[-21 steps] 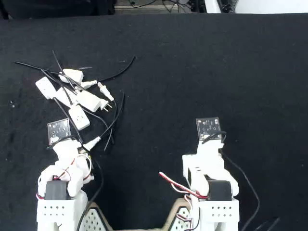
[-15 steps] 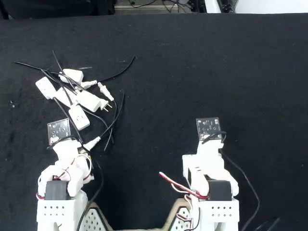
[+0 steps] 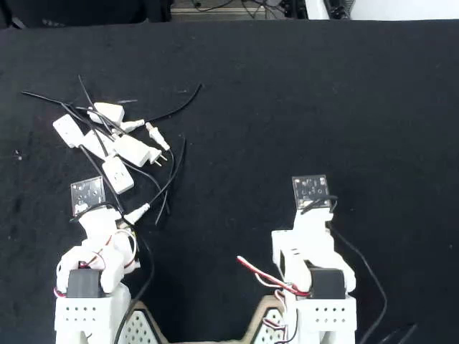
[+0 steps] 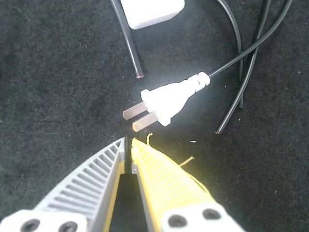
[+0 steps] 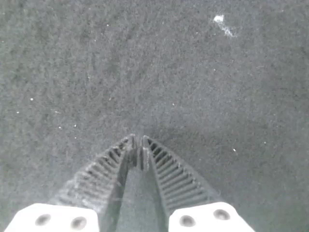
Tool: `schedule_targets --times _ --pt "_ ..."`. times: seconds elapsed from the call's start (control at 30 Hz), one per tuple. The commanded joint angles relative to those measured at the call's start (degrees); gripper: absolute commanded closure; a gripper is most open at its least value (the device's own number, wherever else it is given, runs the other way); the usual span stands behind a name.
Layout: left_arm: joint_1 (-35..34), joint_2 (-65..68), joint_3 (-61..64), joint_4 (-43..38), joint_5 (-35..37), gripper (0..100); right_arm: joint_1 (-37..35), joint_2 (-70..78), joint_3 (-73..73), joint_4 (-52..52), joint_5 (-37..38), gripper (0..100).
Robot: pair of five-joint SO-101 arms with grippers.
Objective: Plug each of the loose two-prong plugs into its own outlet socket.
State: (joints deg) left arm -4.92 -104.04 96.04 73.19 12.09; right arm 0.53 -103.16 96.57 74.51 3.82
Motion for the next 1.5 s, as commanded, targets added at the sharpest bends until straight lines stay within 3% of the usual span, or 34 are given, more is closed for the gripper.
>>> schedule_targets --times 0.0,1.1,1.2,1.37,1.47 --pt "0.2 -0.5 1.3 -0.2 0.6 97 1.1 -5.3 0.0 0.4 0.0 98.7" --pt "0.6 -0.5 1.1 -0.3 0.3 97 0.9 -5.3 0.0 0.4 -0.2 98.7" --pt "-1.0 -0.4 -2.1 -3.3 -5.4 97 1.0 -5.3 0.0 0.4 -0.1 98.7" --pt "-13.4 -0.4 -10.2 -7.0 -17.8 97 1.0 -5.3 0.0 0.4 0.0 98.7" --pt "-16.2 -0.4 -14.5 -11.2 -23.9 97 1.0 -5.3 0.0 0.4 0.0 98.7"
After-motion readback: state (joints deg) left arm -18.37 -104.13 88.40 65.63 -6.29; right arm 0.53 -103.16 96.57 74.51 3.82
